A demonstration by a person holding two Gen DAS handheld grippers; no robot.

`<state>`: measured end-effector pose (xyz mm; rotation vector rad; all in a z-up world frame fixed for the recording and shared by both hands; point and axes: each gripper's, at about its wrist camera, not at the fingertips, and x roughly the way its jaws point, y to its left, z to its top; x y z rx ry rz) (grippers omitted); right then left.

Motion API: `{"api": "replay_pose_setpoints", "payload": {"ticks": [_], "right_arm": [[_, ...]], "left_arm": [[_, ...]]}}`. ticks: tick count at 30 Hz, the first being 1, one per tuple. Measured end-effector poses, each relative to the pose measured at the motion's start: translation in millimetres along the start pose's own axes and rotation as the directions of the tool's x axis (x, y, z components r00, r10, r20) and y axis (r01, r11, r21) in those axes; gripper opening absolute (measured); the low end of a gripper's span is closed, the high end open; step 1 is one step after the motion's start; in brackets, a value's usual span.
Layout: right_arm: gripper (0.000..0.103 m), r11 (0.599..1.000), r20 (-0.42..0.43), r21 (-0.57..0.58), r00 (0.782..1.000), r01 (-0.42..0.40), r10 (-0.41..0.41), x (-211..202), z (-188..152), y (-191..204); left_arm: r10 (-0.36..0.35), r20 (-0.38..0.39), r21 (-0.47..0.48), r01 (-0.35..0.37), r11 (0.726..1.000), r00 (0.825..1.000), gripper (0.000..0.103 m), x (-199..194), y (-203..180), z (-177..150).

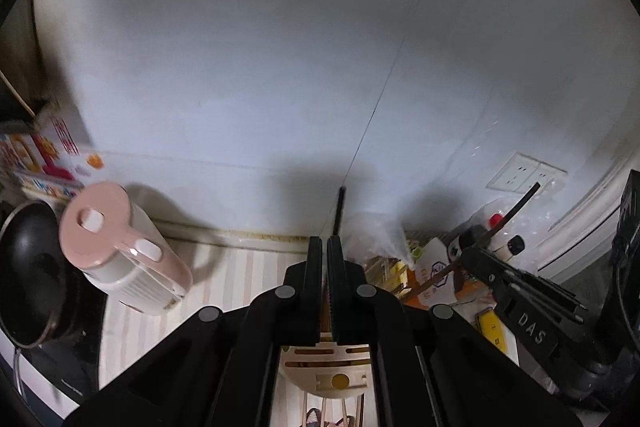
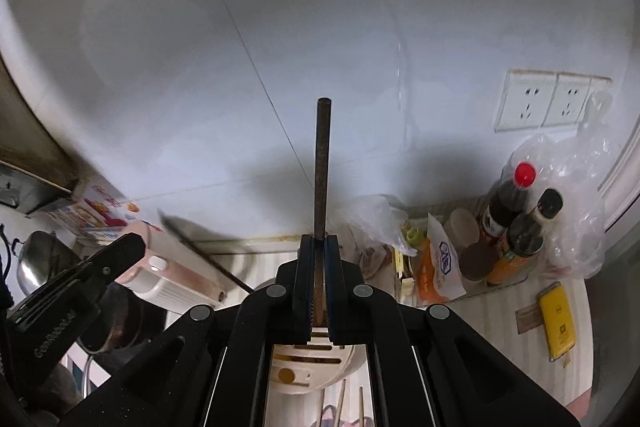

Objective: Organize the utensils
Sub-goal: 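Open both tools to release the dark chopsticks in the holder, then close the left tool on a wooden chopstick while the right tool grasps a dark one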

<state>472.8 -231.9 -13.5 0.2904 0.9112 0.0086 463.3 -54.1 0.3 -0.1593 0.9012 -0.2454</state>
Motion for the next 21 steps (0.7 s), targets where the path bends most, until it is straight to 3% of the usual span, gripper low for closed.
{"api": "replay_pose_setpoints", "payload": {"ticks": [4,7,9,10,11,12,14,17,19,21], "right_arm": [[0.005,1.0,-0.082,-0.017,0.997,0.006,-0.007,30.5,-2.4,-0.1],[0.008,1.0,-0.107,-0.012,0.994,0.024,-0.025,42.5,-2.6,-6.2],[0.025,1.0,-0.108,0.024,0.994,0.015,-0.012,39.2,-3.7,-15.8],[0.029,0.999,-0.099,0.032,0.995,0.018,-0.014,35.6,-5.6,-21.2],[0.034,0.999,-0.09,0.04,0.996,0.032,-0.028,30.6,-8.5,-25.9],[0.035,0.998,-0.084,0.047,0.996,0.038,-0.034,26.4,-11.8,-30.1],[0.036,0.997,-0.077,0.055,0.996,0.055,-0.05,15.7,-23.0,-39.9],[0.044,0.993,-0.082,0.078,0.994,0.085,-0.078,4.6,-48.2,-56.0],[0.044,0.989,-0.109,0.092,0.988,0.115,-0.105,5.8,-74.0,-67.6],[0.044,0.986,-0.151,0.102,0.982,0.131,-0.115,13.9,-96.8,-73.6]], "left_arm": [[-0.011,-0.037,0.005,0.012,1.0,0.999,0.001,12.2,1.6,-7.0],[0.025,-0.052,0.007,-0.024,1.0,0.998,0.006,6.9,6.1,-13.9],[0.058,-0.054,0.006,-0.058,0.998,0.997,0.01,3.4,11.3,-21.6],[0.063,-0.057,0.0,-0.063,0.998,0.996,0.013,1.8,12.8,-26.1],[0.066,-0.064,-0.009,-0.067,0.998,0.996,0.028,0.4,17.6,-34.0],[0.074,-0.069,-0.011,-0.075,0.997,0.995,0.056,1.5,20.3,-37.9],[0.105,-0.062,-0.019,-0.107,0.994,0.993,0.087,0.8,30.2,-56.2],[0.132,-0.056,-0.023,-0.134,0.991,0.99,0.089,3.3,37.6,-82.0],[0.151,-0.089,-0.009,-0.153,0.988,0.985,0.103,13.8,41.1,-101.8],[0.158,-0.126,0.006,-0.158,0.987,0.979,0.103,24.9,41.8,-118.5]]}}
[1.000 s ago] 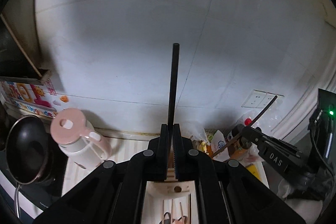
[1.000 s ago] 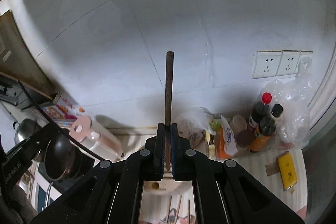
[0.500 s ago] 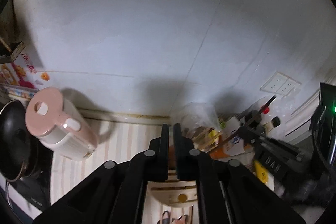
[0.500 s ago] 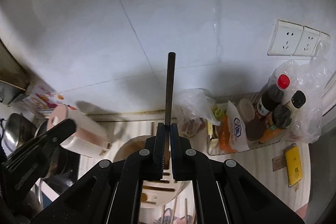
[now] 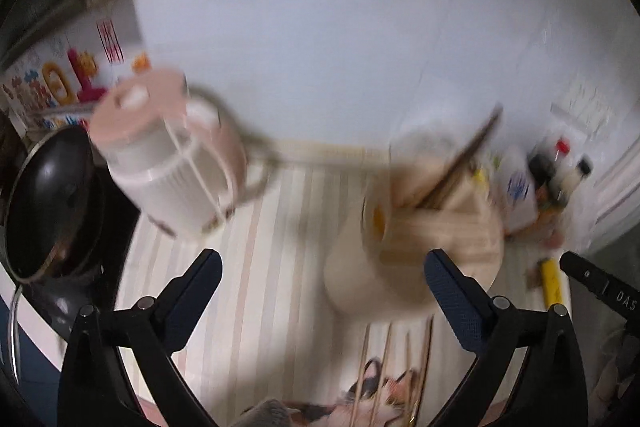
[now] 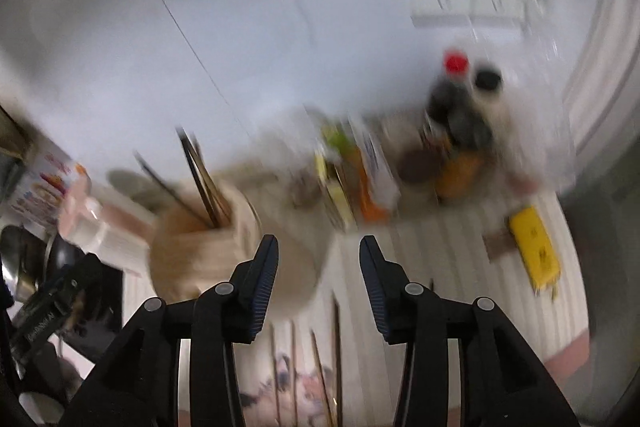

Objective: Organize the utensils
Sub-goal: 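Close the left tool on a wooden chopstick while the right tool grasps a dark one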

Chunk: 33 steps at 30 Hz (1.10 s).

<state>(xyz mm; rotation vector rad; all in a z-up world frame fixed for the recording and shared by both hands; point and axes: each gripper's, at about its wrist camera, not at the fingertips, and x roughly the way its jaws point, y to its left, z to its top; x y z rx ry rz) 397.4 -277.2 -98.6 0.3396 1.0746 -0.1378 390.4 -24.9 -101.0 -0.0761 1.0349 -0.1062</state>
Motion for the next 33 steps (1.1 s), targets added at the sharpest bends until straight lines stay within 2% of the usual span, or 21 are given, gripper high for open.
{"api": "replay_pose_setpoints", "payload": {"ticks": [6,10,13,16,18,19,20,21,22,24,25,30,33], "right_arm": [[0.044,0.999,-0.172,0.038,0.985,0.034,-0.027,60.0,-68.9,-22.4],[0.044,0.996,-0.253,0.056,0.966,0.062,-0.046,98.8,-106.3,-33.6],[0.044,0.995,-0.299,0.065,0.953,0.075,-0.052,120.9,-130.4,-40.8],[0.044,0.993,-0.333,0.083,0.942,0.079,-0.047,135.6,-144.5,-48.2],[0.04,0.992,-0.347,0.09,0.937,0.084,-0.048,140.1,-149.3,-53.5],[0.038,0.992,-0.351,0.093,0.935,0.084,-0.046,141.9,-152.5,-56.0],[0.036,0.992,-0.352,0.095,0.935,0.081,-0.042,142.1,-153.9,-57.3],[0.033,0.993,-0.354,0.096,0.935,0.074,-0.035,143.6,-156.2,-58.6],[0.031,0.993,-0.357,0.096,0.934,0.066,-0.028,146.0,-158.3,-59.6],[0.025,0.994,-0.367,0.092,0.93,0.057,-0.02,150.8,-161.6,-58.9],[0.024,0.995,-0.375,0.091,0.927,0.05,-0.013,153.6,-164.9,-58.0],[0.024,0.997,-0.412,0.071,0.911,0.014,0.017,176.3,-167.4,-44.5],[0.024,1.0,-0.446,0.026,0.895,0.018,-0.004,190.9,-171.0,-32.1]], "left_arm": [[0.064,-0.124,0.081,-0.054,0.995,0.99,0.103,48.5,-13.9,-57.5],[0.121,-0.206,0.136,-0.094,0.986,0.971,0.103,86.2,-27.5,-99.4],[0.12,-0.281,0.157,-0.078,0.985,0.952,0.103,112.1,-37.0,-126.8],[0.109,-0.333,0.18,-0.05,0.982,0.937,0.088,134.2,-46.5,-147.0],[0.105,-0.362,0.19,-0.037,0.981,0.926,0.064,147.0,-52.5,-155.2],[0.104,-0.373,0.193,-0.032,0.981,0.922,0.059,153.1,-54.0,-159.5],[0.108,-0.384,0.198,-0.033,0.98,0.917,0.046,160.1,-54.9,-164.0],[0.106,-0.387,0.199,-0.03,0.98,0.916,0.035,163.0,-54.6,-165.6],[0.095,-0.371,0.192,-0.024,0.981,0.924,0.032,163.4,-53.6,-167.6],[0.108,-0.353,0.206,-0.036,0.978,0.929,0.011,162.6,-53.9,-168.1],[0.11,-0.351,0.209,-0.036,0.977,0.93,0.005,161.9,-53.7,-168.6],[0.149,-0.342,0.203,-0.082,0.976,0.928,0.005,154.3,-38.3,-175.1],[0.163,-0.347,0.189,-0.101,0.977,0.924,0.005,148.6,-24.7,-178.3]]}}
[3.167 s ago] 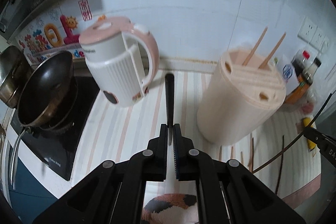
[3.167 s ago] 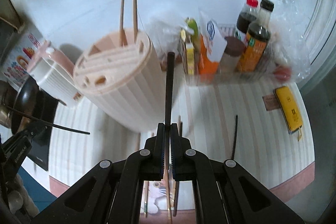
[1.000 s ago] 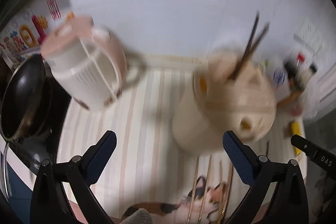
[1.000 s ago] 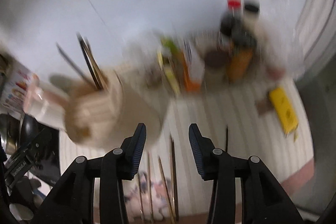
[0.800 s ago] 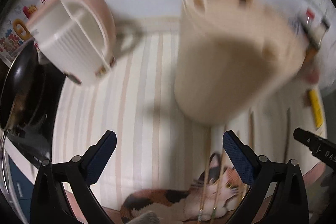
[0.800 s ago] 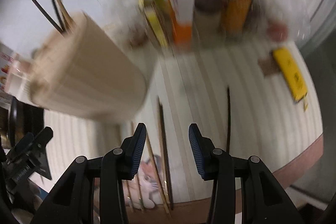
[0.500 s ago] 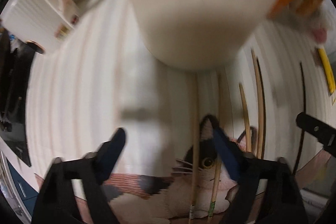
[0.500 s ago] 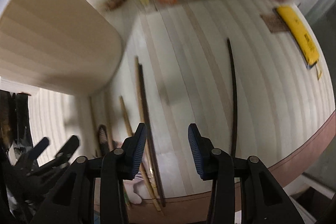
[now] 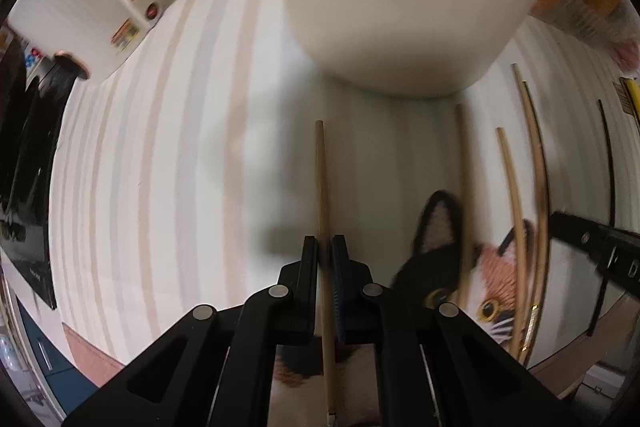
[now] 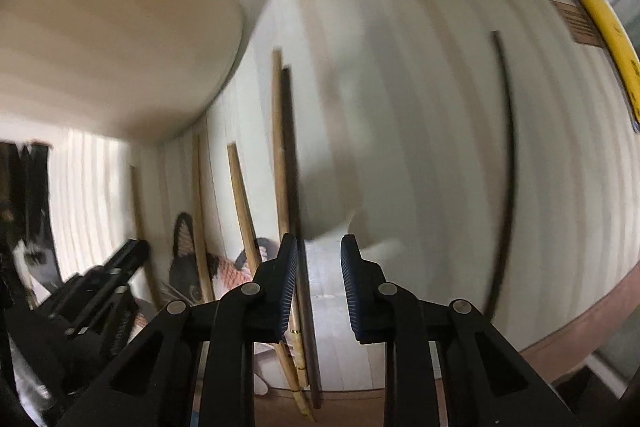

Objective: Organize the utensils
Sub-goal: 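Close the left tool on a wooden chopstick while the right tool grasps a dark one, then lift both held chopsticks off the cloth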

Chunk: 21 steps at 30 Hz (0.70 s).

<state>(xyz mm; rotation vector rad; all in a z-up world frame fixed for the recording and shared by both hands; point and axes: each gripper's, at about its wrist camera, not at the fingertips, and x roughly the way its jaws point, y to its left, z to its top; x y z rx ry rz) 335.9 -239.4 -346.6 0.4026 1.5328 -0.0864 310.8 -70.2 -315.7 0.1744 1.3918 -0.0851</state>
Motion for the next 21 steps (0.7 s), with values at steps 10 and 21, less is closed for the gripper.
{"api": "replay_pose_setpoints", "payload": {"ticks": [10,21], "right_arm": [[0.0,0.991,-0.004,-0.08,0.995,0.103,-0.104,0.9,4.2,11.3],[0.003,0.993,-0.022,0.039,0.993,-0.114,0.115,-8.9,20.8,-9.2]], "left_arm": [[-0.02,-0.025,-0.06,0.018,0.998,1.0,0.005,2.0,44.6,-18.4],[-0.022,-0.038,-0.081,0.019,0.997,0.999,0.005,3.9,77.7,-33.6]]}}
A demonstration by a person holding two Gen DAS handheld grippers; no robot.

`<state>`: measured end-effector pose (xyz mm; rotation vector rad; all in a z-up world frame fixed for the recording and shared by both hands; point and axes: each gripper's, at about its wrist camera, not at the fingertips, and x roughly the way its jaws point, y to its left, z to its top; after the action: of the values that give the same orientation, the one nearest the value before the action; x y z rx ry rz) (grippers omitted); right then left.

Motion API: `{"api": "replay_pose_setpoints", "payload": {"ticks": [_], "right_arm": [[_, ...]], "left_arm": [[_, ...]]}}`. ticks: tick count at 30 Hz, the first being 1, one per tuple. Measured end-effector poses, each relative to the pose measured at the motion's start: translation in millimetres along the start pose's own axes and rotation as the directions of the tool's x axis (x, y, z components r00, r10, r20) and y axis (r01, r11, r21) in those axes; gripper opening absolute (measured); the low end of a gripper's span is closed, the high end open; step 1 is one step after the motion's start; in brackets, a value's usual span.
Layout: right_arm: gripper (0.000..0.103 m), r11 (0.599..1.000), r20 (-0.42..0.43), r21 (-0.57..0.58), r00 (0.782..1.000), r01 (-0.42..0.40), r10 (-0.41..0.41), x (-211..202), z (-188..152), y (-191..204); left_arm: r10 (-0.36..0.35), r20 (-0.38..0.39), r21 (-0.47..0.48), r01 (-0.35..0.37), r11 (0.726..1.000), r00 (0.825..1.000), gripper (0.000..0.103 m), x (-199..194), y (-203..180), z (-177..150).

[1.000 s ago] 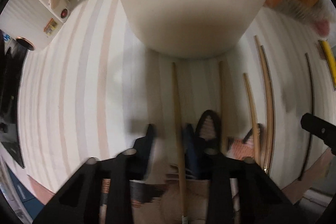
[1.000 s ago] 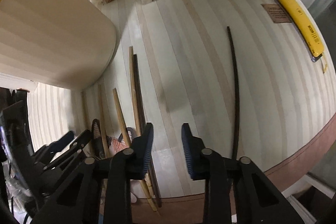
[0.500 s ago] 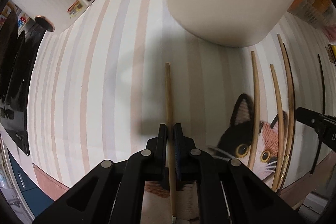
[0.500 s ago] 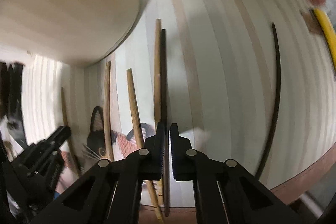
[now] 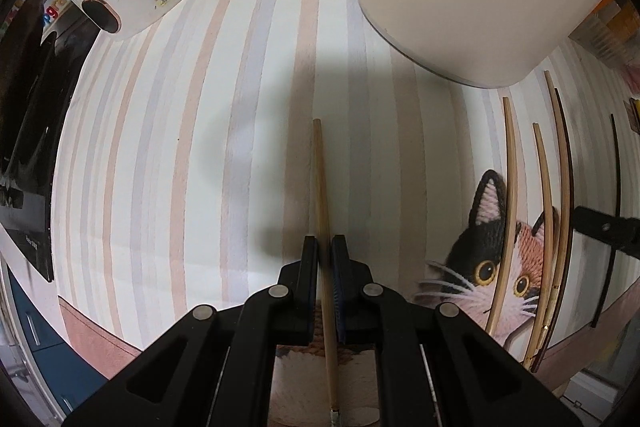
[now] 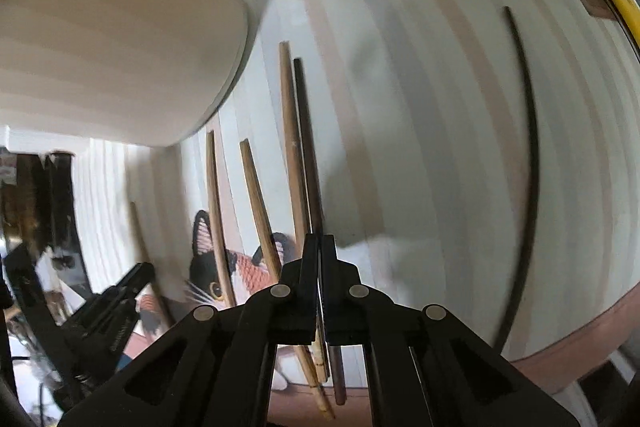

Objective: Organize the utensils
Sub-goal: 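Lift both held chopsticks off the cloth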

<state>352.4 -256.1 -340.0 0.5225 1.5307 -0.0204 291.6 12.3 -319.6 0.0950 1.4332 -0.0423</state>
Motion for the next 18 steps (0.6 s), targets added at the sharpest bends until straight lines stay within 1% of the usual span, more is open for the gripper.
{"api": "replay_pose_setpoints", "payload": {"ticks": [1,2,3,4,5,6,10,12,15,17,18], "right_arm": [[0.007,1.0,-0.01,-0.01,1.0,0.013,-0.013,4.1,-0.4,1.0],[0.007,0.999,0.008,-0.022,1.0,0.025,-0.025,5.8,-9.5,-1.7],[0.005,0.997,0.011,-0.049,0.998,0.055,-0.055,6.2,-14.4,1.7],[0.005,0.995,0.01,-0.065,0.997,0.081,-0.08,6.6,-13.9,4.7],[0.005,0.993,0.01,-0.069,0.996,0.092,-0.092,8.4,-20.2,1.5],[0.004,0.991,0.008,-0.08,0.994,0.106,-0.106,8.2,-19.4,2.9],[0.005,0.971,-0.011,-0.119,0.978,0.206,-0.208,12.7,-23.2,9.6],[0.005,0.962,-0.031,-0.135,0.97,0.237,-0.243,13.9,-29.9,6.5],[0.005,0.96,-0.09,-0.149,0.963,0.238,-0.253,9.5,-37.8,-11.3],[0.01,0.96,-0.096,-0.144,0.963,0.239,-0.254,8.1,-37.2,-15.6],[0.016,0.962,-0.09,-0.137,0.965,0.235,-0.248,7.2,-35.7,-16.9]], "left_arm": [[0.001,-0.001,0.0,-0.001,1.0,1.0,0.005,-6.0,-11.4,7.6],[0.002,-0.001,0.0,-0.002,1.0,1.0,0.005,-6.2,-9.8,7.0],[0.004,-0.002,0.002,-0.004,1.0,1.0,0.005,-4.0,-13.0,9.8],[0.008,-0.002,0.003,-0.008,1.0,1.0,0.005,-3.2,-21.3,12.6],[0.008,-0.003,0.004,-0.008,1.0,1.0,0.005,-3.2,-20.2,12.4],[0.009,-0.004,0.004,-0.009,1.0,1.0,0.005,-1.3,-29.1,15.5],[-0.003,-0.018,-0.029,0.003,1.0,1.0,0.005,-1.4,-25.7,11.9],[-0.036,-0.032,-0.062,0.034,0.997,0.999,0.005,-2.1,-17.6,9.5],[-0.088,-0.046,-0.1,0.083,0.991,0.995,0.006,-0.9,-5.4,8.0],[-0.137,-0.05,-0.143,0.129,0.981,0.989,0.008,0.5,4.1,9.3],[-0.156,-0.055,-0.147,0.147,0.978,0.986,0.011,1.5,7.5,10.2]]}}
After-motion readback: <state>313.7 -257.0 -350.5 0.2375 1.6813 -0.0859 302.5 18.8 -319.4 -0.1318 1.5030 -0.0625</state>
